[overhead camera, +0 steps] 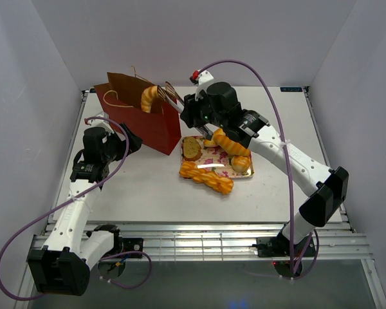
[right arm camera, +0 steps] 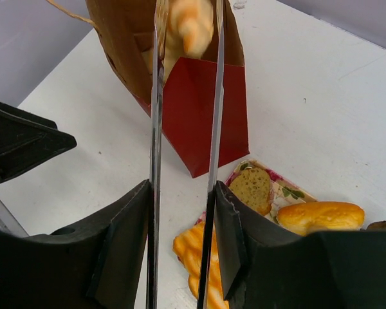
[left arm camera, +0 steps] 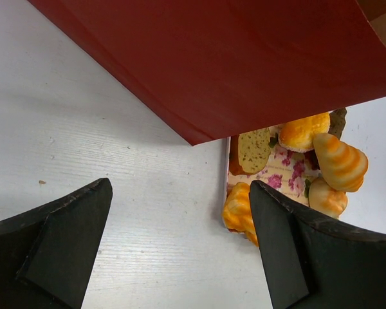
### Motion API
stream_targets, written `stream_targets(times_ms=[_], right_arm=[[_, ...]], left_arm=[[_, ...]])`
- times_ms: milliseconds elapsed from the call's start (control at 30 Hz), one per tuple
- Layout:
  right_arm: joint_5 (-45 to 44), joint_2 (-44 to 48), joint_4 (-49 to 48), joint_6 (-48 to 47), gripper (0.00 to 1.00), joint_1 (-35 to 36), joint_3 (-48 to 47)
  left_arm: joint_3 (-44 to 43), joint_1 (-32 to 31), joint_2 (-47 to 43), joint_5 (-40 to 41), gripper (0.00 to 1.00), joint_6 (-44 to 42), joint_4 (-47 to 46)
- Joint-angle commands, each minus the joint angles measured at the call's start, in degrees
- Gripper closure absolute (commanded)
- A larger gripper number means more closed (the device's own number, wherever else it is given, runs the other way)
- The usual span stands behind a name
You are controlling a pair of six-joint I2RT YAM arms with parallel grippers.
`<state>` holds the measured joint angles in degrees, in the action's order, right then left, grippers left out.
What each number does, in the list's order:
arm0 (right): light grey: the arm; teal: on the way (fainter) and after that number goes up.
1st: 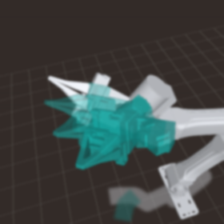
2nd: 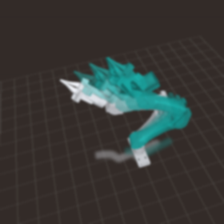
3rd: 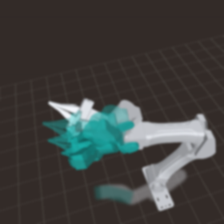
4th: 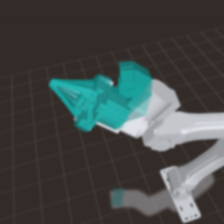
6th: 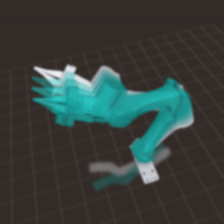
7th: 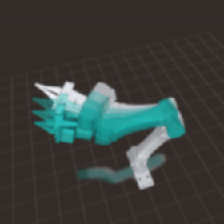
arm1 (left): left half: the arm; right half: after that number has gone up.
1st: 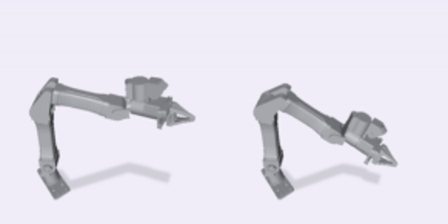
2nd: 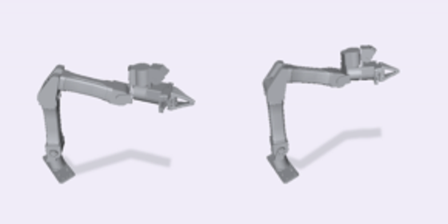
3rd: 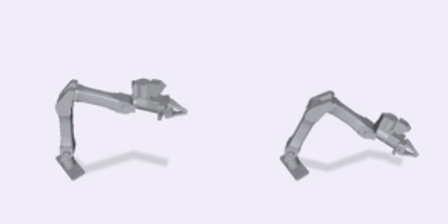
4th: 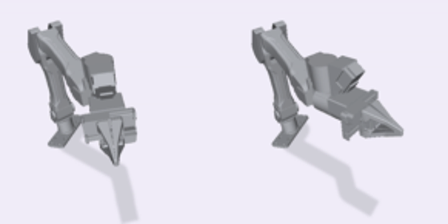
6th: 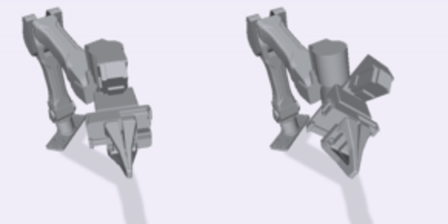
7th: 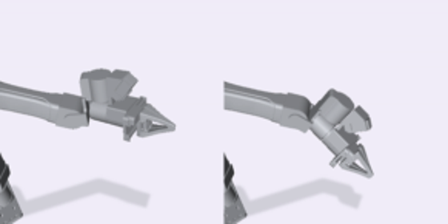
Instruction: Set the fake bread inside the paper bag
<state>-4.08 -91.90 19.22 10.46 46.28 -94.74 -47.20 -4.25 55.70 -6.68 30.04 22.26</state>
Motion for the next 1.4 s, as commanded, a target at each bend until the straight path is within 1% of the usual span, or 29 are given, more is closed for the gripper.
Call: stream_targets(times_ms=[0, 133, 400, 567, 1000, 1367], right_arm=[[-0.2, 0.3, -3.4, -0.8, 0.52, 0.0, -3.2], [-0.5, 0.1, -3.4, -0.8, 0.48, 0.0, -3.2], [-1.1, 1.5, -3.0, -1.1, 0.48, -0.1, -3.1], [-2.7, 3.9, -2.1, -1.6, 0.48, -0.1, -2.1], [-8.9, 15.3, -2.3, -0.6, 0.48, -0.8, 13.2], [-15.8, 27.7, -1.3, 0.1, 0.46, -1.4, 27.2]], left_arm=[[0.4, -0.1, -0.5, -0.8, 0.02, 0.2, -0.4], [0.4, -0.2, -0.6, -0.8, 0.02, 0.2, -0.4], [0.5, -0.2, -0.3, -0.9, 0.02, 0.2, -0.5], [0.4, -0.2, -0.5, -1.4, 0.02, 0.1, -0.6], [0.4, -0.2, -0.5, -0.4, 0.02, 0.1, -0.5], [0.6, -0.2, 0.1, -0.4, 0.02, 0.0, -0.5]])
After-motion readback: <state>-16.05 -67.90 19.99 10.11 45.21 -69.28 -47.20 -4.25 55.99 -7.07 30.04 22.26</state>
